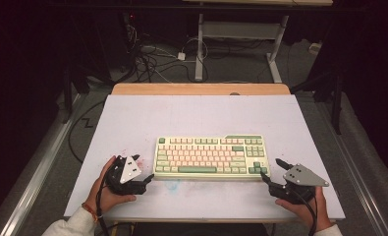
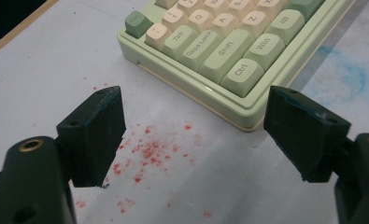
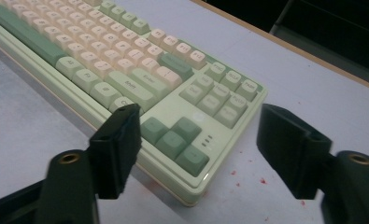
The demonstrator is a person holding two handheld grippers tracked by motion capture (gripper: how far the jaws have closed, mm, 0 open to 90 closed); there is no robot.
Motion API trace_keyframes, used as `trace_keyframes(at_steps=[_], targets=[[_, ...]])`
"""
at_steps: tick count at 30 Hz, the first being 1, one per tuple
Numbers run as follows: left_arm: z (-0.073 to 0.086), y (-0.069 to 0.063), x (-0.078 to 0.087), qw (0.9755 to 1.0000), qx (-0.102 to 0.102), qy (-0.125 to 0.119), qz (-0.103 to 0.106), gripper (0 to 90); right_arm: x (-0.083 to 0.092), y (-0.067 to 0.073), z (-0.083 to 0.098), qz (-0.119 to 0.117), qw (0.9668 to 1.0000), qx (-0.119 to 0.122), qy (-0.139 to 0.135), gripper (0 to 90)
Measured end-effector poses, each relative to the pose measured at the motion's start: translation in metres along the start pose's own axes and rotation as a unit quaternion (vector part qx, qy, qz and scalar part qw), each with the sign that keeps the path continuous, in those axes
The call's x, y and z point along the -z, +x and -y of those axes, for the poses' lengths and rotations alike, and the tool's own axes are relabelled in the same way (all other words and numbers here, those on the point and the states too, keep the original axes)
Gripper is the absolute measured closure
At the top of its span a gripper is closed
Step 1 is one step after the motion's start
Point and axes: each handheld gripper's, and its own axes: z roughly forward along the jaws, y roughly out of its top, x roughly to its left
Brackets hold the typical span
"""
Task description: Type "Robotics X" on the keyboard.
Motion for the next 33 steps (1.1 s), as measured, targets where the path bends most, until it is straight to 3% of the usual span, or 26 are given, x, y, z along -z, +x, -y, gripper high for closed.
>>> trace_keyframes(at_steps=[8, 15, 23, 33], targets=[[-0.001, 0.001, -0.001, 1.0000, 0.001, 0.003, 0.000, 19.7, -0.004, -0.003, -0.010, -0.027, 0.9996, -0.008, 0.005, 70.7], [0.000, 0.000, -0.002, 1.0000, 0.001, 0.005, 0.002, 19.7, -0.011, 0.000, -0.020, -0.050, 0.9985, 0.007, 0.021, 87.0], [0.000, 0.000, -0.002, 1.0000, 0.002, 0.008, 0.004, 19.8, -0.026, 0.005, -0.035, -0.081, 0.9960, 0.021, 0.031, 90.0], [0.001, 0.000, -0.002, 0.9999, 0.002, 0.009, 0.007, 20.1, -0.060, 0.014, -0.046, -0.107, 0.9915, 0.039, 0.063, 90.0]])
